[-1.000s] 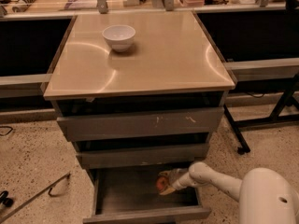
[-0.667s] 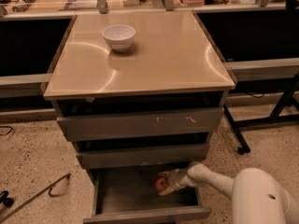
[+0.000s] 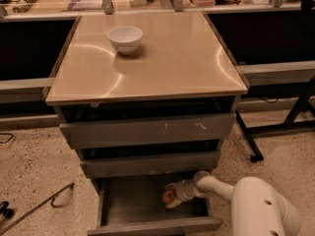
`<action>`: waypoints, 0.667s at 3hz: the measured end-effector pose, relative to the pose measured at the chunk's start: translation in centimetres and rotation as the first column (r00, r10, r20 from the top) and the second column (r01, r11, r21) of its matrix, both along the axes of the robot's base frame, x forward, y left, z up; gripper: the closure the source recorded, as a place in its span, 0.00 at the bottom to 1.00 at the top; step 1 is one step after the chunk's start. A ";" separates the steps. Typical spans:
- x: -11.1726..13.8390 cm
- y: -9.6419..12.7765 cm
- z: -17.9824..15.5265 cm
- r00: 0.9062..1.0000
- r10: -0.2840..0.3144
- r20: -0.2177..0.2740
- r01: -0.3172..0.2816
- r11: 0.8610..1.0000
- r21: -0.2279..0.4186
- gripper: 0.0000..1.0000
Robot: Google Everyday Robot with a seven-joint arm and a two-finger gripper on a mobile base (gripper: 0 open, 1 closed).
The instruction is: Place apple into bottom drawer
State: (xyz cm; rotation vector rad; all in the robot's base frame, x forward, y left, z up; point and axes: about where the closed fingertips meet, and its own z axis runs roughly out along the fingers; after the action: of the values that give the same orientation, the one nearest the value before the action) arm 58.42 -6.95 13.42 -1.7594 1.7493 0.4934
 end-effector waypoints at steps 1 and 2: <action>0.1 0.0 -0.1 1.000 0.001 -0.001 -0.001 1.000 -0.001 0.81; 0.1 0.0 -0.1 1.000 0.001 -0.001 -0.001 1.000 -0.001 0.58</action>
Offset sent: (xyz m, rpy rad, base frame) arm 0.0006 0.0002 -0.0011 -0.0008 0.0006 0.0006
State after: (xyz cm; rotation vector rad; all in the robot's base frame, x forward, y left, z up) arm 58.47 -6.92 13.31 -1.7606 1.7497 0.4938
